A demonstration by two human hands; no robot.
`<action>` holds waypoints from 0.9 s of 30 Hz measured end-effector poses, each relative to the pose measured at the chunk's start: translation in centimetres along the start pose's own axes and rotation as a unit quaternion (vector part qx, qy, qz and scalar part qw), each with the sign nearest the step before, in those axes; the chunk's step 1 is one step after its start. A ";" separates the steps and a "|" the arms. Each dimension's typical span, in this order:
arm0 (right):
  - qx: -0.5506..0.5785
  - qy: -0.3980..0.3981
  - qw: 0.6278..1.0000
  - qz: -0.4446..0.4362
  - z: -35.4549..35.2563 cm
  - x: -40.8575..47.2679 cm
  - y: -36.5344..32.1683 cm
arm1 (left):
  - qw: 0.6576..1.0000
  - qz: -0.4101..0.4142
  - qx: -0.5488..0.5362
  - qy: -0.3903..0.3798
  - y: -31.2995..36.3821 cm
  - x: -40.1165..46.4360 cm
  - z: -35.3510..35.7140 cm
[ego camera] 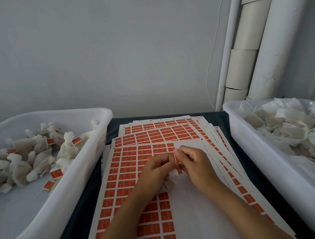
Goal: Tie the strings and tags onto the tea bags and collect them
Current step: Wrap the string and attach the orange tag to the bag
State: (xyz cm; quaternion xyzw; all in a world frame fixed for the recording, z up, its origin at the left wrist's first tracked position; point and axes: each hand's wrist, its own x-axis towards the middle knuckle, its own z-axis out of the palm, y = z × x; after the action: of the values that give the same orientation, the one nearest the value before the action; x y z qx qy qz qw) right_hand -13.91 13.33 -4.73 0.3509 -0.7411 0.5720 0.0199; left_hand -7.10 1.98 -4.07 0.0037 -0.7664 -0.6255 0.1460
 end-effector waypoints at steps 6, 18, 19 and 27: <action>0.017 0.004 1.000 0.011 0.0 0.0 0.1 | 1.000 0.006 0.004 -0.004 -0.2 0.1 0.0; 0.073 -0.022 0.993 0.088 -0.4 -0.2 0.4 | 0.983 -0.079 0.162 -0.042 0.2 -0.1 -1.9; 0.061 -0.028 0.994 0.087 -0.4 -0.2 0.3 | 0.971 -0.096 0.206 -0.068 0.5 -0.2 -2.7; -0.005 -0.067 0.994 0.082 -0.4 -0.3 0.4 | 0.893 -0.141 0.402 -0.146 0.8 -0.5 -5.0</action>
State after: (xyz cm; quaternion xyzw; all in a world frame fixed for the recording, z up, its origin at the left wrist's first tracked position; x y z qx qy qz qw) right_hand -14.08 13.86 -5.04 0.3265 -0.7698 0.5433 -0.0745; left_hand -5.33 -2.53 -2.59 0.0782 -0.9566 -0.2715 -0.0714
